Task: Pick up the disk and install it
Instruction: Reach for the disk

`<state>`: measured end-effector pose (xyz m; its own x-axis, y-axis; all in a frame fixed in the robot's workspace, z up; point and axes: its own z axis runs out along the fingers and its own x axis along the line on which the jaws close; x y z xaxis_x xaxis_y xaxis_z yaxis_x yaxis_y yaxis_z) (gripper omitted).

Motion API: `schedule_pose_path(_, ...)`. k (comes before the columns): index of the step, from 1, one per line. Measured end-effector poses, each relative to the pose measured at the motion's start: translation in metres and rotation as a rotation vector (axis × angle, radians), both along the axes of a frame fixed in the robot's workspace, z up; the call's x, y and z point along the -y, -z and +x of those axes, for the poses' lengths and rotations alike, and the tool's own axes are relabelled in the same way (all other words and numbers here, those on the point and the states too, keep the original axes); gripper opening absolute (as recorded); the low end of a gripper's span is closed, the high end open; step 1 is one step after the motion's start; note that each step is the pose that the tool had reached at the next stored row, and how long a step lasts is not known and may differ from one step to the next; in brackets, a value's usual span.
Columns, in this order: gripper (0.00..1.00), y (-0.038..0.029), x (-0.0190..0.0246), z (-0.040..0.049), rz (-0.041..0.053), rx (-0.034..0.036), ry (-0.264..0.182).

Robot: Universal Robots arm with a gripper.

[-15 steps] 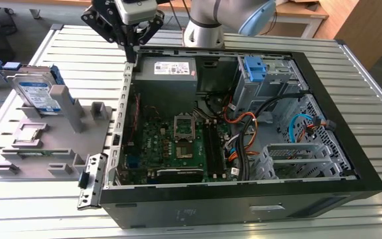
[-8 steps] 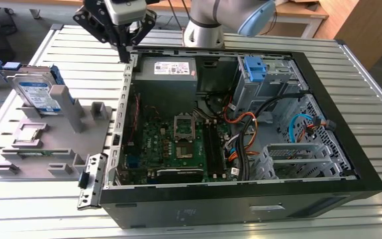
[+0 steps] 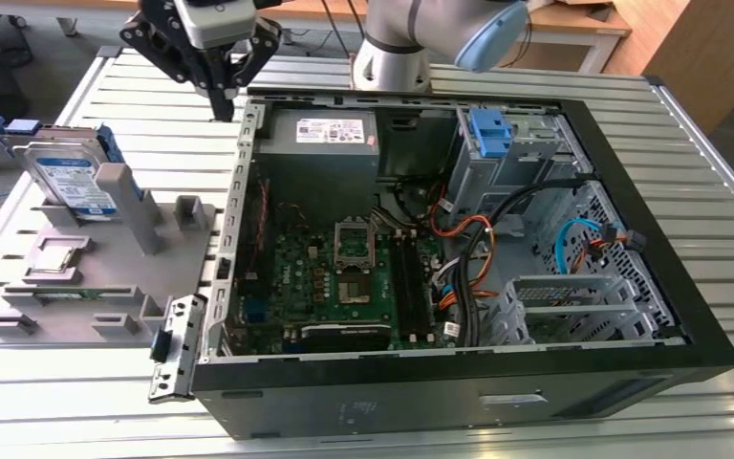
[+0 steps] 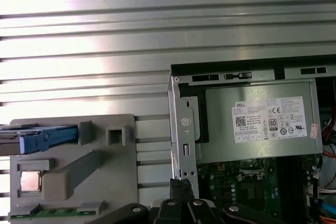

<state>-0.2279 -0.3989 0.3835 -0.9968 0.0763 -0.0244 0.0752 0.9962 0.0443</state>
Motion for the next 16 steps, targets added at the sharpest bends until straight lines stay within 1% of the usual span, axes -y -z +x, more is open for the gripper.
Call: schedule_pose_path(16, 0.11, 0.0025, 0.0, -0.0324, 0.0001, 0.0001, 0.0)
